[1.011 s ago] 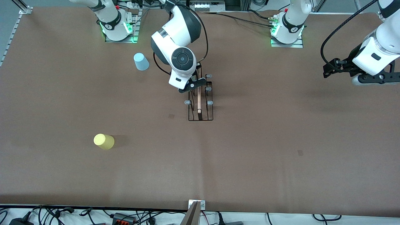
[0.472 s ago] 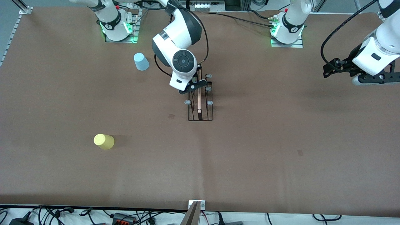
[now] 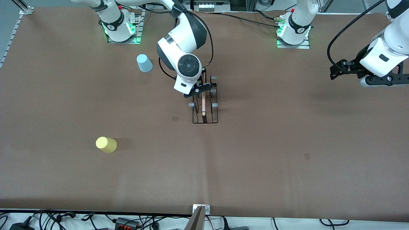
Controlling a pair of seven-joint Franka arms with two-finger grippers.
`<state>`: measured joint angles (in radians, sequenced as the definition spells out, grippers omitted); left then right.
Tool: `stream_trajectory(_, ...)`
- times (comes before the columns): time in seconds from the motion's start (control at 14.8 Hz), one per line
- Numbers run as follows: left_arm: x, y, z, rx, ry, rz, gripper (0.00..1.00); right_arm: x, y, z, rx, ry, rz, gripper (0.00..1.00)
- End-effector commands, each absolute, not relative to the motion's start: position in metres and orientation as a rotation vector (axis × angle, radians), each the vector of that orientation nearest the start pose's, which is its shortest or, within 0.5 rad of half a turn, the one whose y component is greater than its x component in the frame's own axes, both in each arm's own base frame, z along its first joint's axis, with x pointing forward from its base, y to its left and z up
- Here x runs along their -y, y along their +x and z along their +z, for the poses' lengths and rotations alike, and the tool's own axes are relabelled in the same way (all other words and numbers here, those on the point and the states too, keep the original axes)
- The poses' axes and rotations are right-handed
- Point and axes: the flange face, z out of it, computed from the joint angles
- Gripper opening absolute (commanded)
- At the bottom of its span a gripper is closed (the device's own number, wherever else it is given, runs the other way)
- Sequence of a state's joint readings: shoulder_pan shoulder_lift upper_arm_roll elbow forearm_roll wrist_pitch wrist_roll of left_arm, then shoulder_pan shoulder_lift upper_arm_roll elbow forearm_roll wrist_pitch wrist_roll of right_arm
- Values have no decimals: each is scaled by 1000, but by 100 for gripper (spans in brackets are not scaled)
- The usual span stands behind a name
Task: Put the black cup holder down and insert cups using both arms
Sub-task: 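Hang the teal cup on a holder hook with the right gripper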
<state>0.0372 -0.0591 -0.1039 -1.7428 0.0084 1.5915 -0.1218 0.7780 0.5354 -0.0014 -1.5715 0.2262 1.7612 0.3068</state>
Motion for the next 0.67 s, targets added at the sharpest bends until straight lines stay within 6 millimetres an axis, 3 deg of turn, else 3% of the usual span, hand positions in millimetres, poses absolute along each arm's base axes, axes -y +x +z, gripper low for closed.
stream_trajectory(0.0,34,534,583,53,-3103,137,100,-475,451,311,596,-3030,610,41)
stream_trajectory(0.13,34,534,583,56,-3102,137,100,-473,454,314,591,-3032,606,100)
stream_trajectory(0.61,36,533,583,49,-3102,137,100,-468,459,350,517,-3033,551,100)
